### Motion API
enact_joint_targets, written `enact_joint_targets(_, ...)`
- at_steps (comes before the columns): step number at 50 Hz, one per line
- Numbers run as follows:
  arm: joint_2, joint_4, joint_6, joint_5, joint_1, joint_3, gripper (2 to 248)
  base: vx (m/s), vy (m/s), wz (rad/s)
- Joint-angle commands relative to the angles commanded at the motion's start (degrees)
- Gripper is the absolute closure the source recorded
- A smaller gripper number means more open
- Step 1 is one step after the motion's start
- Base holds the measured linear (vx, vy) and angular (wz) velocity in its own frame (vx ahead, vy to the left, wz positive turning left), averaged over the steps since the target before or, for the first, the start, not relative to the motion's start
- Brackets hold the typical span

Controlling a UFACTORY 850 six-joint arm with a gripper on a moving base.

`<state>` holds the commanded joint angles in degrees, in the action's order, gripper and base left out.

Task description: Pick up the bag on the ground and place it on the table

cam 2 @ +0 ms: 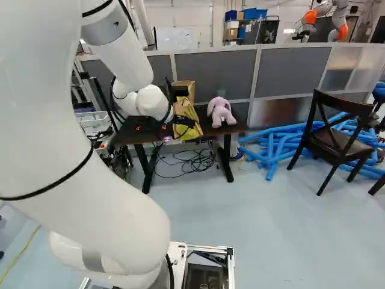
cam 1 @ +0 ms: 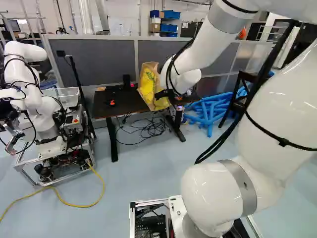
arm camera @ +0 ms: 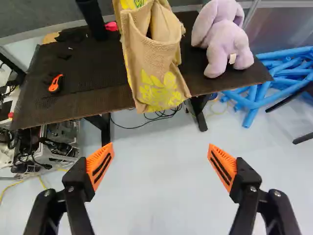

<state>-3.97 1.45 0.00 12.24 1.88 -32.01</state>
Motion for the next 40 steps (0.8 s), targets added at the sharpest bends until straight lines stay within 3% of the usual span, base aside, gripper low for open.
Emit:
enact_joint_targets(22,-4.45,-0.54,0.0,13.97,-0.7,9.99,3,0.0,0.0,0.0)
enact_joint_targets(40,-7.26,-0.88,0.0,22.78,-1.13,16.3,3,0.0,0.0,0.0)
